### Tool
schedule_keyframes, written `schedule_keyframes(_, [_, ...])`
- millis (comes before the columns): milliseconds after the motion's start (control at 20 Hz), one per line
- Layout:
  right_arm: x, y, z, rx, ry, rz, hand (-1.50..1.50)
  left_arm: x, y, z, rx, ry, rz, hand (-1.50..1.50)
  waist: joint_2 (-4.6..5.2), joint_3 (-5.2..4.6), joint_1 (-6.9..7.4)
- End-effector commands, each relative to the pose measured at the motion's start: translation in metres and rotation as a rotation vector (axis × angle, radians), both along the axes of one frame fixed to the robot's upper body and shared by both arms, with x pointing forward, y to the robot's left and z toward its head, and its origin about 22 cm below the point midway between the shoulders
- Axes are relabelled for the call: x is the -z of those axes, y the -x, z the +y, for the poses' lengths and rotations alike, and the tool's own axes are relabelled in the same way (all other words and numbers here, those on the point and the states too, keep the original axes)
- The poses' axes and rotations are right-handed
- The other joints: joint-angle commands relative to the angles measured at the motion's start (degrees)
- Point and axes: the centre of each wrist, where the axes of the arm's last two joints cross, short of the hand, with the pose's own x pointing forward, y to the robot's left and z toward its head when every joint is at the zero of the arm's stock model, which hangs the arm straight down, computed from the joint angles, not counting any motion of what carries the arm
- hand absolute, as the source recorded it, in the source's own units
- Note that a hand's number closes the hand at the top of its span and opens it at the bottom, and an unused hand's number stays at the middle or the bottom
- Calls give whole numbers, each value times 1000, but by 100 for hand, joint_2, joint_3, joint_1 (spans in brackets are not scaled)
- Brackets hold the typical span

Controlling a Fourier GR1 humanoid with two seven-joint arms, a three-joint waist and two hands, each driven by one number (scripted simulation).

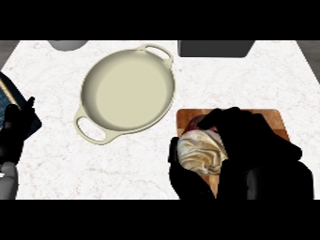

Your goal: Pick the cupcake from the cutting board and place it in the pot

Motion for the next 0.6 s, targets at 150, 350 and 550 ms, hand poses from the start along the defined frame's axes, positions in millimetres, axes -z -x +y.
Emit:
schedule_keyframes(150, [-41,-30,43,-6,-15,100,150,-7,-11,-8,24,8,0,0,12,-5,124])
schedule_keyframes(350, [-44,-71,56,3,-72,162,150,-21,-14,-5,35,-6,-4,0,24,1,192])
schedule_keyframes(550, [-64,-99,70,-4,-109,223,150,-8,-24,-18,46,9,-4,0,54,-7,214])
